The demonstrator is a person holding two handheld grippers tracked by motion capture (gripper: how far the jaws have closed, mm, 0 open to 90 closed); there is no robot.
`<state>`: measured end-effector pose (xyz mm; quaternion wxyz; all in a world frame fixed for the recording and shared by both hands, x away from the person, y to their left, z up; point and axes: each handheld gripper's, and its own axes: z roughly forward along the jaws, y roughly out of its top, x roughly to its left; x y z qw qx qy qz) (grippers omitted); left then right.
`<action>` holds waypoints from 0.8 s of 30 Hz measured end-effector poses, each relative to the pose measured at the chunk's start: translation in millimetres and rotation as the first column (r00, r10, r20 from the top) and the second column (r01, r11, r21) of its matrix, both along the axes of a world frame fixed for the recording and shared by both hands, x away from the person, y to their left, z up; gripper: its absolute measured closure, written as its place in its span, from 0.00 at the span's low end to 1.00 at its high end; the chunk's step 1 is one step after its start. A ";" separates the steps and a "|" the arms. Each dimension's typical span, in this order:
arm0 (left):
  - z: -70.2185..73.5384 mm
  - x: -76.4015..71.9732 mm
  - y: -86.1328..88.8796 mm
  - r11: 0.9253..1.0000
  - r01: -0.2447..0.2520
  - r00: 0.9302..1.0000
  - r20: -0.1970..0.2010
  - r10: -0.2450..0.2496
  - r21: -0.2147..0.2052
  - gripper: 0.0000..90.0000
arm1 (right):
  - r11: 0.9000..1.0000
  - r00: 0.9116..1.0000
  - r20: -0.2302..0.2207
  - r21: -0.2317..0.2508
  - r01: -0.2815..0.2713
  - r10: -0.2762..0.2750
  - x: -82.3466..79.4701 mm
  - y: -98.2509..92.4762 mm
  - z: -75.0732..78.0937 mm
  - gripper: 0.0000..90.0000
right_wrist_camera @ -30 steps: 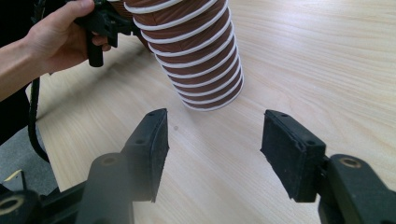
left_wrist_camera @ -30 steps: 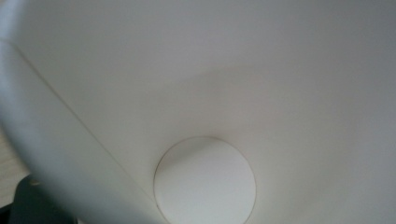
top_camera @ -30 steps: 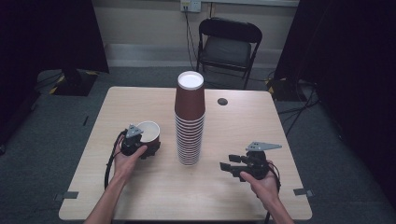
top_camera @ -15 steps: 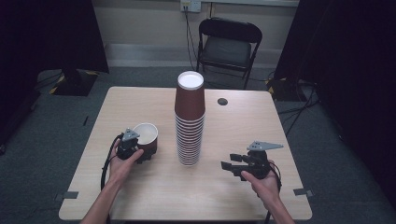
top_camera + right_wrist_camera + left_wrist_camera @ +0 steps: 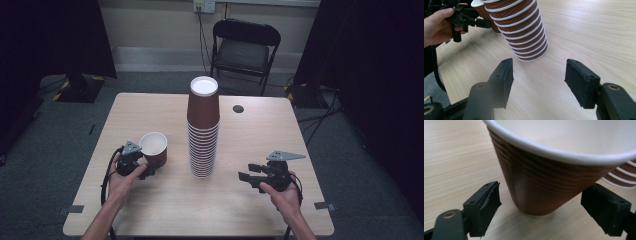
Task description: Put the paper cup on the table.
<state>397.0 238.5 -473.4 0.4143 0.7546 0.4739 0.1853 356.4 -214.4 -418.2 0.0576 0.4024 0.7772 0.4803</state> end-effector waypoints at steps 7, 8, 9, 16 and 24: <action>6.7 -9.8 5.2 1.000 -0.002 1.000 0.003 0.002 -0.001 0.18 | 1.000 1.000 0.000 -0.001 0.005 -0.005 0.5 -1.6 -0.2 0.44; 8.2 -11.6 6.0 1.000 -0.008 1.000 0.003 0.008 -0.004 0.17 | 1.000 1.000 -0.001 -0.002 0.007 -0.007 0.7 -1.9 -0.3 0.43; 11.0 -14.7 7.0 1.000 -0.015 1.000 -0.004 0.015 -0.014 0.17 | 1.000 1.000 -0.001 -0.005 0.013 -0.013 1.0 -2.7 -0.6 0.43; 22.8 -32.5 7.9 1.000 0.008 1.000 0.010 -0.008 0.008 0.18 | 1.000 1.000 0.005 -0.010 0.027 -0.026 1.4 -5.3 -1.5 0.41; 34.7 -56.1 0.6 0.998 0.065 0.998 0.022 -0.065 0.004 0.18 | 0.999 0.999 0.003 -0.024 0.039 -0.039 2.0 -8.0 -4.0 0.40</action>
